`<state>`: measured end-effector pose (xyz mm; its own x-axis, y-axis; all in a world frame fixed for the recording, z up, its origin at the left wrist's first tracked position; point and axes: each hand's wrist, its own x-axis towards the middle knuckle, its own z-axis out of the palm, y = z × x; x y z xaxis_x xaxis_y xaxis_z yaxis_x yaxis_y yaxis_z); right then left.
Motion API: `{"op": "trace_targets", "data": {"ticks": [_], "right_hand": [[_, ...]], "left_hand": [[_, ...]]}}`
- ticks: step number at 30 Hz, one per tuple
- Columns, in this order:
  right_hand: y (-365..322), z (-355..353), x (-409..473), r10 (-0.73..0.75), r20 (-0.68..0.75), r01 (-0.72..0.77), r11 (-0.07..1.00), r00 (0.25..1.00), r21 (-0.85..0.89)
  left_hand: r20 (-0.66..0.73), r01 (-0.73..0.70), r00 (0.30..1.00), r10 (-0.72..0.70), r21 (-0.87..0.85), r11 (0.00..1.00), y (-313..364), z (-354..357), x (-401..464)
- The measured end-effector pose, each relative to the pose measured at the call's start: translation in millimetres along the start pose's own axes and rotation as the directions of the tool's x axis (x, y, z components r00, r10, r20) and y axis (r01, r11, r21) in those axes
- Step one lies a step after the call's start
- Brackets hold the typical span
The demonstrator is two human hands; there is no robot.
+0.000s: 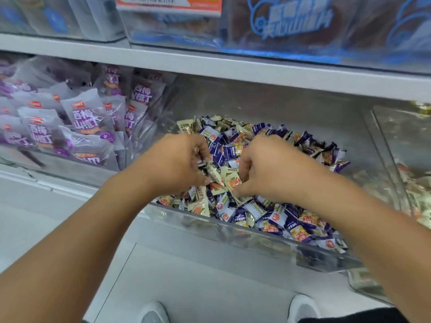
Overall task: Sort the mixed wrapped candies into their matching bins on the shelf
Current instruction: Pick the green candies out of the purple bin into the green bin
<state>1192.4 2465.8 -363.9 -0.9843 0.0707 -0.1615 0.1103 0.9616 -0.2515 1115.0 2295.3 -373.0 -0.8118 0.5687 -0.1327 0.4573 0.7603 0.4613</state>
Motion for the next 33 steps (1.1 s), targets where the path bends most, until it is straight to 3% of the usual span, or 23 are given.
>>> {"op": "trace_targets", "data": {"ticks": [4, 10, 14, 18, 21, 25, 29, 33], "right_hand": [[-4, 9, 5, 0.038, -0.056, -0.044, 0.994, 0.998, -0.096], [-9, 22, 9, -0.028, -0.038, 0.022, 0.989, 0.999, -0.145], [8, 7, 7, -0.052, -0.077, 0.052, 0.999, 0.996, -0.006], [16, -3, 2, -0.031, -0.168, 0.078, 0.957, 0.985, 0.280], [13, 2, 9, -0.031, -0.189, 0.102, 0.919, 0.982, 0.381], [6, 16, 18, -0.090, -0.123, 0.112, 0.976, 0.988, 0.185], [0, 20, 18, -0.146, -0.180, 0.108, 0.973, 0.973, -0.202], [-2, 20, 20, -0.156, -0.170, 0.107, 0.958, 0.973, -0.265]], "left_hand": [[-0.008, -0.166, 0.985, 0.170, 0.180, 0.969, 2, 10, 5], [-0.087, -0.210, 0.965, 0.249, 0.322, 0.923, 2, 17, 8], [-0.111, -0.233, 0.958, 0.263, 0.227, 0.946, -9, 4, -5], [-0.191, -0.199, 0.962, 0.195, -0.004, 0.980, -19, -11, -19], [-0.117, -0.163, 0.981, 0.156, -0.058, 0.985, -16, -10, -19], [0.062, -0.068, 0.996, 0.066, 0.035, 0.997, -6, -5, -17], [-0.028, 0.089, 0.996, -0.085, 0.309, 0.947, -1, -5, -12], [-0.078, 0.196, 0.981, -0.180, 0.344, 0.918, 4, 8, -6]]}}
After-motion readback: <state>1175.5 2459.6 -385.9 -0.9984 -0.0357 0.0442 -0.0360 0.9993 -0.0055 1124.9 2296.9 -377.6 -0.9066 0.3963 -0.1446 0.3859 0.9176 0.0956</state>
